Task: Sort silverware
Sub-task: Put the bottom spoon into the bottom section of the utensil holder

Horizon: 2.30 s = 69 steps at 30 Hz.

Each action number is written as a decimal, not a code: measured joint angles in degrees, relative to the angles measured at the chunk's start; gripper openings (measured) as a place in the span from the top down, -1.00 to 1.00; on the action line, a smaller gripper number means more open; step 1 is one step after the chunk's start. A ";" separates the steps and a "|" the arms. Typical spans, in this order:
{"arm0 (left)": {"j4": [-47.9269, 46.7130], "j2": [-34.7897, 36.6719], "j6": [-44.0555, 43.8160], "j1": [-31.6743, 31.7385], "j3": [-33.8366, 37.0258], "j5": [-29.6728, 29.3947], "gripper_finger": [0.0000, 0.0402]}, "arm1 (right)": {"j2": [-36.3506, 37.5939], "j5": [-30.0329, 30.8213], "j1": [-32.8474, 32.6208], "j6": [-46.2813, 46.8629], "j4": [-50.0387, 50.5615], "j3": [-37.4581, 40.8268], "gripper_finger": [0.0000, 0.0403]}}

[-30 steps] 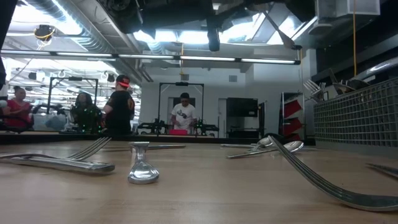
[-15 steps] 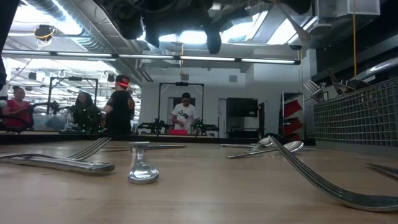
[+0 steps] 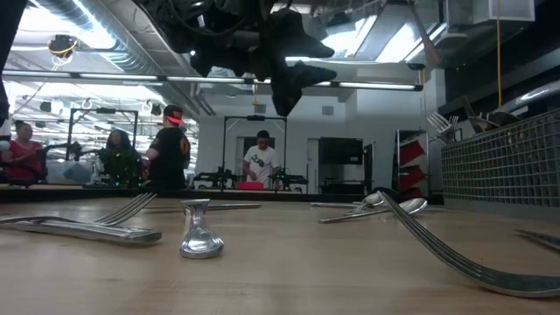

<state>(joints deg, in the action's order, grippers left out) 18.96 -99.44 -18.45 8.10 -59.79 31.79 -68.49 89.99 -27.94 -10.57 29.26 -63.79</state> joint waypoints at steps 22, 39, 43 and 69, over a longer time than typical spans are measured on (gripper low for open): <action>-5.07 0.02 8.84 -5.11 0.00 -5.23 0.32 | 15.65 -20.04 -11.79 51.64 34.18 -0.02 0.98; -5.07 0.02 8.86 -5.11 0.02 -7.63 0.32 | 19.17 -34.98 -11.79 72.18 60.47 0.75 0.97; -5.06 0.02 8.86 -5.11 0.02 -7.63 0.32 | 19.79 -34.39 -11.79 68.86 60.90 2.31 0.98; -5.09 0.02 8.86 -5.11 0.02 -7.64 0.32 | 19.87 -51.20 -11.79 75.06 60.87 17.57 0.85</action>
<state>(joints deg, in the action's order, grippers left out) 13.87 -99.42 -9.58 2.98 -59.77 24.15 -48.62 38.79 -39.72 64.49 90.13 -46.22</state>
